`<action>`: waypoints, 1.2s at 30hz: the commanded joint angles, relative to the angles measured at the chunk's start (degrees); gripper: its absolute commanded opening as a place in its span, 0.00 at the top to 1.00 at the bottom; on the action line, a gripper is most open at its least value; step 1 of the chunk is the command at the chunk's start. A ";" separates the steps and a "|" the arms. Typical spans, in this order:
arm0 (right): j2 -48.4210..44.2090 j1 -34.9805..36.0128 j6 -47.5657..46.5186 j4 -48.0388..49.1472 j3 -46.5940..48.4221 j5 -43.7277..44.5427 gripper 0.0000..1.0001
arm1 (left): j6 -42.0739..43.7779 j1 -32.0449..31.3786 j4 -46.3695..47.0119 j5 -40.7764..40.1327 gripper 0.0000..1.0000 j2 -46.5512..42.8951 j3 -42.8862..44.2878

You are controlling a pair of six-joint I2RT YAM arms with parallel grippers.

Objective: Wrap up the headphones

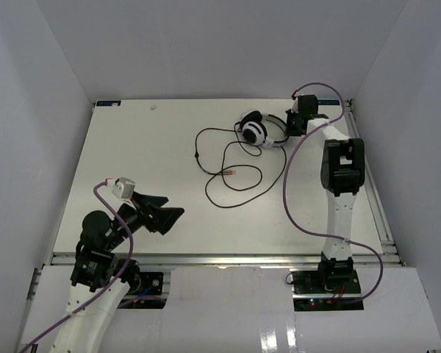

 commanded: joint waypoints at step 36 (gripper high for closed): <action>-48.91 11.03 -15.87 5.30 -57.10 -8.76 0.92 | -1.84 -0.10 10.80 11.39 0.02 8.03 -4.31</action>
